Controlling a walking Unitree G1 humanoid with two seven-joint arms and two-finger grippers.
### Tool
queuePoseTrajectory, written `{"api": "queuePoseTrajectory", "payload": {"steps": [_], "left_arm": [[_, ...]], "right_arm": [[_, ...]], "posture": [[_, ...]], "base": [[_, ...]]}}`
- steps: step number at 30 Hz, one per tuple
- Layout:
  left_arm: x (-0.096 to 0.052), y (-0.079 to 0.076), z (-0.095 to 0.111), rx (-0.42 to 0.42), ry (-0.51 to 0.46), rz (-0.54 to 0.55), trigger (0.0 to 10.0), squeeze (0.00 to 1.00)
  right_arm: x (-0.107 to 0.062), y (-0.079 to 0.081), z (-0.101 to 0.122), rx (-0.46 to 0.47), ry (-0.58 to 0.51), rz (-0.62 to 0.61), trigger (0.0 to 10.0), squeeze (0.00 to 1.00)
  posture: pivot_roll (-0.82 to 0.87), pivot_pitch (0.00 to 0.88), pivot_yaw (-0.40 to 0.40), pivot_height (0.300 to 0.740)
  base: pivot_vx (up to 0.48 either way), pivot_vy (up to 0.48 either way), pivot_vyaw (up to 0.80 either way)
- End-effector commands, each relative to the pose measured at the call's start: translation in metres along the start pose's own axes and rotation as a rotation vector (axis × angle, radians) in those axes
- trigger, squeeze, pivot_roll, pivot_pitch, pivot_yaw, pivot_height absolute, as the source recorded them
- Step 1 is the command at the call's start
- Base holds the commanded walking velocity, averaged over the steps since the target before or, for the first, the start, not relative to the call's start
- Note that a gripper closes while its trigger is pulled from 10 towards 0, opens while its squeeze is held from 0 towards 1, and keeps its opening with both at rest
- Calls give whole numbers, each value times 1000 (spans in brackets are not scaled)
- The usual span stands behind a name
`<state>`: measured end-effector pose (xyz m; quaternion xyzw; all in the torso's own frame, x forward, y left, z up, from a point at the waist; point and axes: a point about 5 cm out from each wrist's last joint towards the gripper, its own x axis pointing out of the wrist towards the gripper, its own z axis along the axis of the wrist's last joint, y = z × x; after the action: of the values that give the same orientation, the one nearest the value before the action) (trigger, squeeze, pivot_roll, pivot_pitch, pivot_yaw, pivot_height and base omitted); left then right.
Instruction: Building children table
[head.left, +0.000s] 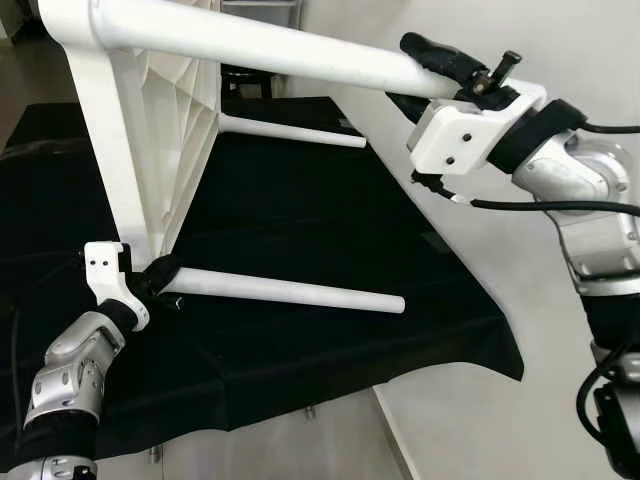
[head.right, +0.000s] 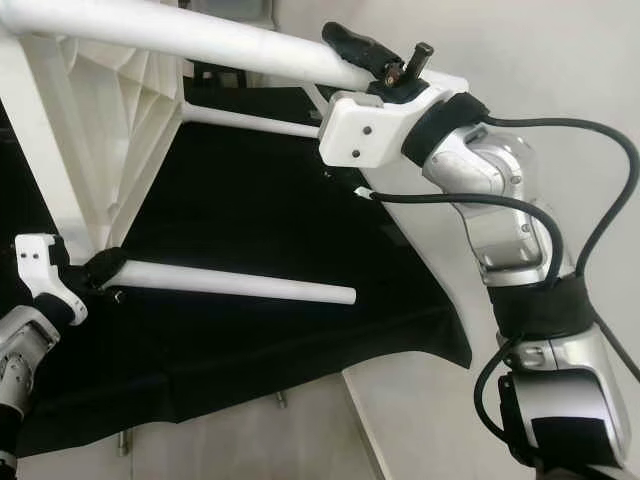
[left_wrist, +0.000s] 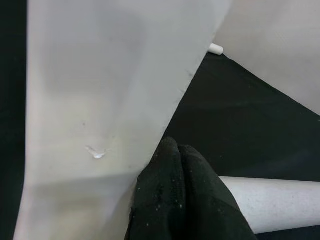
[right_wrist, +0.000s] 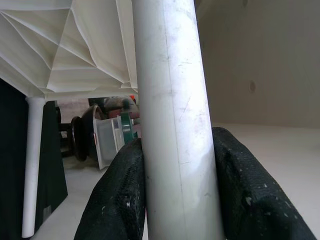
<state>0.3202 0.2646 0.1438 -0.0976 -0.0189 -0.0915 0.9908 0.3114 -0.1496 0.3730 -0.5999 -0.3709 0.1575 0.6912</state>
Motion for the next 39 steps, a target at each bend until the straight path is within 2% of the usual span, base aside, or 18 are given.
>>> {"api": "queuePoseTrajectory", "payload": {"steps": [1, 5, 7, 8, 11, 15, 17, 22, 26, 29, 30, 31, 32, 33, 34, 36, 37, 39], "left_arm": [[4, 7, 19, 31, -61, 26, 10000, 0], [13, 8, 24, 56, -43, 14, 10000, 0], [29, 6, 35, 97, -35, -7, 10000, 0], [29, 6, 35, 97, -35, -7, 10000, 0], [47, -1, 54, 131, -53, -42, 10000, 0], [51, -4, 60, 132, -63, -58, 10000, 0], [62, -12, 74, 146, -91, -75, 10000, 0], [68, -15, 84, 133, -127, -58, 10000, 0], [58, -1, 64, 106, -109, 23, 10000, 0], [56, 3, 60, 108, -103, 39, 10000, 0], [46, 20, 59, 110, -105, 108, 10000, 0], [46, 20, 59, 110, -105, 108, 10000, 0], [43, 26, 60, 111, -108, 135, 10000, 0], [35, 40, 65, 117, -119, 185, 10000, 0], [35, 40, 65, 117, -119, 185, 10000, 0], [22, 59, 74, 123, -138, 258, 10000, 0], [22, 59, 74, 123, -138, 258, 10000, 0], [-3, 89, 85, 127, -155, 377, 10000, 0]], "right_arm": [[0, 5, 0, 44, -19, 2, 10000, 0], [4, 2, 0, 49, -27, -3, 10000, 0], [7, -2, 0, 41, -40, -3, 10000, 0], [7, -2, 0, 41, -40, -3, 10000, 0], [10, -8, 0, 19, -53, -1, 10000, 0], [10, -10, 0, 9, -56, -1, 10000, 0], [10, -16, -1, -16, -58, -1, 10000, 0], [10, -22, -5, -40, -48, -1, 10000, 0], [9, -25, -12, -51, -17, -3, 10000, 0], [8, -25, -14, -51, -11, -3, 10000, 0], [7, -29, -21, -56, 25, -19, 941, 0], [7, -29, -21, -56, 25, -19, 941, 0], [6, -31, -23, -59, 36, -24, 941, 0], [5, -34, -27, -63, 56, -34, 0, 0], [5, -34, -27, -63, 56, -34, 0, 0], [3, -38, -31, -71, 81, -49, 0, 0], [3, -38, -31, -71, 81, -49, 0, 0], [1, -42, -36, -83, 109, -61, 0, 0]], "posture": [[-264, 119, -91, 740], [-269, 120, -86, 740], [-279, 124, -77, 740], [-279, 124, -77, 740], [-291, 131, -68, 740], [-297, 135, -63, 740], [-302, 144, -54, 740], [-303, 149, -51, 740], [-297, 154, -55, 740], [-297, 154, -55, 740], [-292, 151, -53, 740], [-292, 151, -53, 740], [-292, 151, -53, 740], [-292, 151, -53, 740], [-292, 151, -53, 740], [-286, 150, -52, 740], [-286, 150, -52, 740], [-282, 147, -52, 740]], "base": [[0, 0, 0], [0, 0, 0], [0, 0, 0], [0, 0, 0], [0, 0, 0], [0, 0, 0], [0, 0, 0], [0, 0, 0], [0, 0, 0], [0, 0, 0], [0, 0, 0], [0, 0, 0], [0, 0, 0], [0, 0, 0], [0, 0, 0], [0, 0, 0], [0, 0, 0], [0, 0, 0]]}}
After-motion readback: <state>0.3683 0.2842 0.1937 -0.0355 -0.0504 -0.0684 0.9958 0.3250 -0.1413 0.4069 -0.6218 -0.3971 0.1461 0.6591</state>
